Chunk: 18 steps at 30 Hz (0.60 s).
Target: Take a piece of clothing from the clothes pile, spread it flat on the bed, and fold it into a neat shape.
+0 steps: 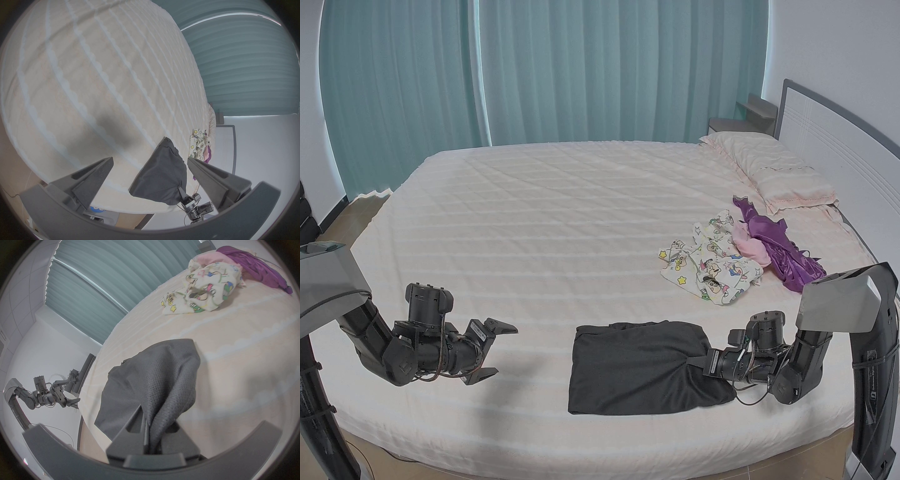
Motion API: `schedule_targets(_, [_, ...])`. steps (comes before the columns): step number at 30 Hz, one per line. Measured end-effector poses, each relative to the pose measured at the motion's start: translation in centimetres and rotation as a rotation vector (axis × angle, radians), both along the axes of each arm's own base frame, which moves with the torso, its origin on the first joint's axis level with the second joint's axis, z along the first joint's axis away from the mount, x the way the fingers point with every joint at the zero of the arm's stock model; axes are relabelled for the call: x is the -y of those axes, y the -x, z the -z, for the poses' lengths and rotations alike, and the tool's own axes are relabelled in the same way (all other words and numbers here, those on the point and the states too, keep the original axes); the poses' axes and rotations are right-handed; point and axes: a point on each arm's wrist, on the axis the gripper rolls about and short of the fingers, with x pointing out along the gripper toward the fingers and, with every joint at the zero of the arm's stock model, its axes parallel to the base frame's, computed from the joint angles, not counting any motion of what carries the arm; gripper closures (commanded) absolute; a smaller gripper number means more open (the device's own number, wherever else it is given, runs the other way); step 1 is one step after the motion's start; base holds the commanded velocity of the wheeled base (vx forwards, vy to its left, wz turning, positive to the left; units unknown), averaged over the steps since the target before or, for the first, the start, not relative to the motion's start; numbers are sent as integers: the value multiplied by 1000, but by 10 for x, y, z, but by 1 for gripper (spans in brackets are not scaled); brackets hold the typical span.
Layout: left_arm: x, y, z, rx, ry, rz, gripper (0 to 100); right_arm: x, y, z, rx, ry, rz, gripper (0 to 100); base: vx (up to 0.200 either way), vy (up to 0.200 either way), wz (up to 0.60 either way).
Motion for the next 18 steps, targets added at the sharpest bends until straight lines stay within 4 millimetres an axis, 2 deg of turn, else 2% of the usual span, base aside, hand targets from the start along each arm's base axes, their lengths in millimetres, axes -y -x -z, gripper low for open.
schedule_targets(18, [1,0,0,0,-2,4,0,8,6,0,-3,12,13,100,0,-200,0])
